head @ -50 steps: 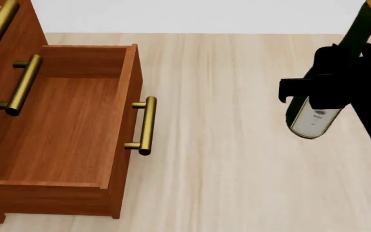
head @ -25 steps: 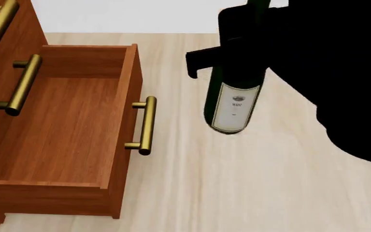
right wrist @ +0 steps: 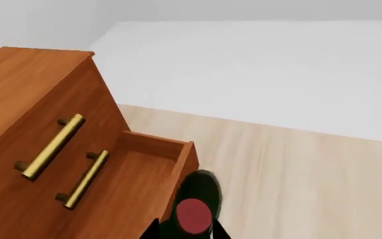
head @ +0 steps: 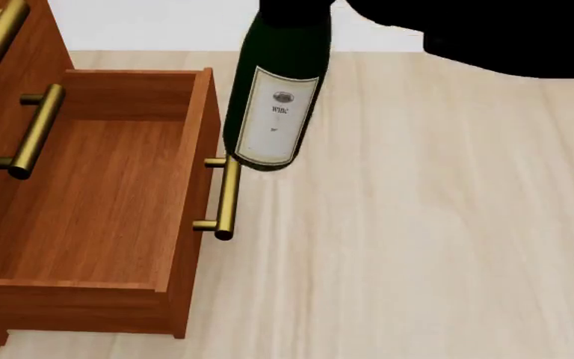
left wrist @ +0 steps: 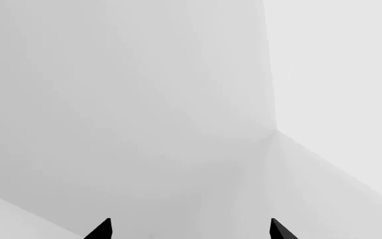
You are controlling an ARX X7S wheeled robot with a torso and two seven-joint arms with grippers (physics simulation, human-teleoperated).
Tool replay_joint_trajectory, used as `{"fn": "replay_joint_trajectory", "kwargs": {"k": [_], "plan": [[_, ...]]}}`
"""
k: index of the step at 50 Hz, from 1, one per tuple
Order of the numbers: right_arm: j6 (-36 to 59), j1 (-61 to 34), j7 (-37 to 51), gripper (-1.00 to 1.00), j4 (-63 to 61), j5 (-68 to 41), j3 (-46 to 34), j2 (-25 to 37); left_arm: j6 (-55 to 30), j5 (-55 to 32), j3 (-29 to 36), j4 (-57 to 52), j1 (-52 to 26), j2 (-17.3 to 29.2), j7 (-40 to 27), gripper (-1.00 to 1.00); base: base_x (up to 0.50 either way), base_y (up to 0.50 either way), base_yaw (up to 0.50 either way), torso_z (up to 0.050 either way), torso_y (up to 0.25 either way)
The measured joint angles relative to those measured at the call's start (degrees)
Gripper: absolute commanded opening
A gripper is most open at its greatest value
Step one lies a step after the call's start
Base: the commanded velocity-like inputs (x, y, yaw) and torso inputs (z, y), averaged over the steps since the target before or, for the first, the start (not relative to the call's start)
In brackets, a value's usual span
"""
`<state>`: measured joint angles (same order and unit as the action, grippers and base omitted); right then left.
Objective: Put the wine bottle in the bottom drawer of the cabinet.
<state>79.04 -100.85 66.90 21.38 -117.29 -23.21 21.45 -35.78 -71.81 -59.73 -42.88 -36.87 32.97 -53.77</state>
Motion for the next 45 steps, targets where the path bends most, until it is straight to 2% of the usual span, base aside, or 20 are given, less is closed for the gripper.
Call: {"fn": "replay_joint_trajectory", "kwargs": {"k": [9, 18, 36, 45], "plan": [[-1.27, -3.96, -2.55, -1.00, 6.31, -0.30, -1.39, -3.38, 0.04, 0.30, 0.26, 0.02, 0.20, 0.06, 0.20, 1.00, 0.00, 0.00, 0.00, 0.002, 0.001], [-2.54, -7.45, -9.04, -1.00, 14.04, 2.79, -3.22, -7.12, 0.00, 0.25, 0.47, 0.13, 0.16, 0.38, 0.00, 1.00, 0.00, 0.00, 0.00, 0.000, 0.000], [-5.64, -13.19, -29.19, -1.00, 30.40, 14.38, -10.04, -13.81, 0.15, -0.25, 0.06, 0.05, 0.56, 0.54, -0.17, 1.00, 0.00, 0.00, 0.00, 0.000, 0.001], [-8.06, -15.76, -41.76, -1.00, 39.65, 19.83, -17.41, -17.92, 0.35, -0.43, -0.06, 0.03, 0.81, 0.31, 0.10, 1.00, 0.00, 0.00, 0.00, 0.000, 0.000]]}}
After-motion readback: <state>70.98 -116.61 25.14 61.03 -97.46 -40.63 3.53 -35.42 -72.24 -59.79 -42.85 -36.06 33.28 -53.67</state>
